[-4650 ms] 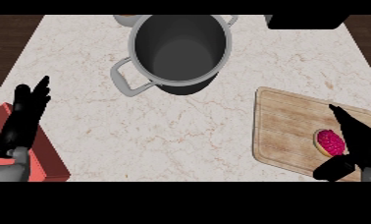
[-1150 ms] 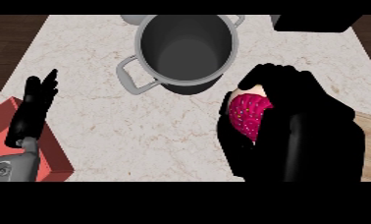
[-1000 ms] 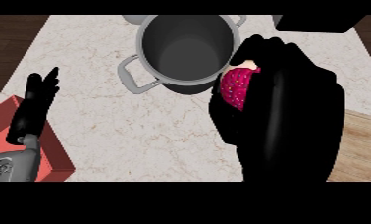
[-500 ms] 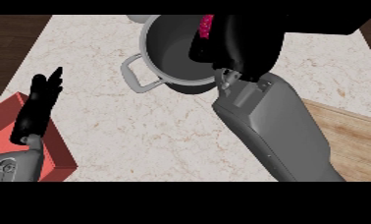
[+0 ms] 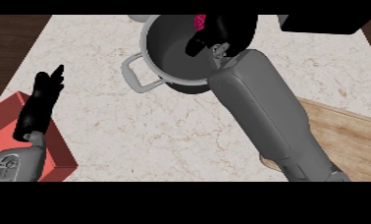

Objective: Pick the cupcake from the cutting board and place it in the pot

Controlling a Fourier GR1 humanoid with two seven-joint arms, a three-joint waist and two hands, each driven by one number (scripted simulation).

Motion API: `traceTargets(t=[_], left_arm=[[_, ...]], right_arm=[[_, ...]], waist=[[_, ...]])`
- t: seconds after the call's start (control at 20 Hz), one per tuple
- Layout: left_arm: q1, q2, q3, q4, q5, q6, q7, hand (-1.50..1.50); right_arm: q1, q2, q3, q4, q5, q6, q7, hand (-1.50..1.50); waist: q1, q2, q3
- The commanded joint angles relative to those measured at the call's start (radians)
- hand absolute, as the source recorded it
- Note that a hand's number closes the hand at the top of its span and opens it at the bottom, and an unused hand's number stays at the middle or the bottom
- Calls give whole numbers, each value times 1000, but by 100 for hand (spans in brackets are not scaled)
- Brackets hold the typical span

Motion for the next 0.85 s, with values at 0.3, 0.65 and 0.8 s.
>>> traceTargets(t=[0.3, 0.65, 0.8], left_arm=[[7, -40, -25, 24, -28, 32, -7, 0], [29, -28, 0, 8, -18, 34, 7, 0], [102, 20, 46, -35, 19, -4, -33, 0]], right_arm=[[-46, 8, -39, 126, -96, -553, -25, -150], [23, 8, -60, 77, 25, -810, -19, -150], [108, 8, -76, 18, 67, -869, -26, -150]], waist=[[2, 0, 1], [-52, -16, 1], [-53, -19, 1]])
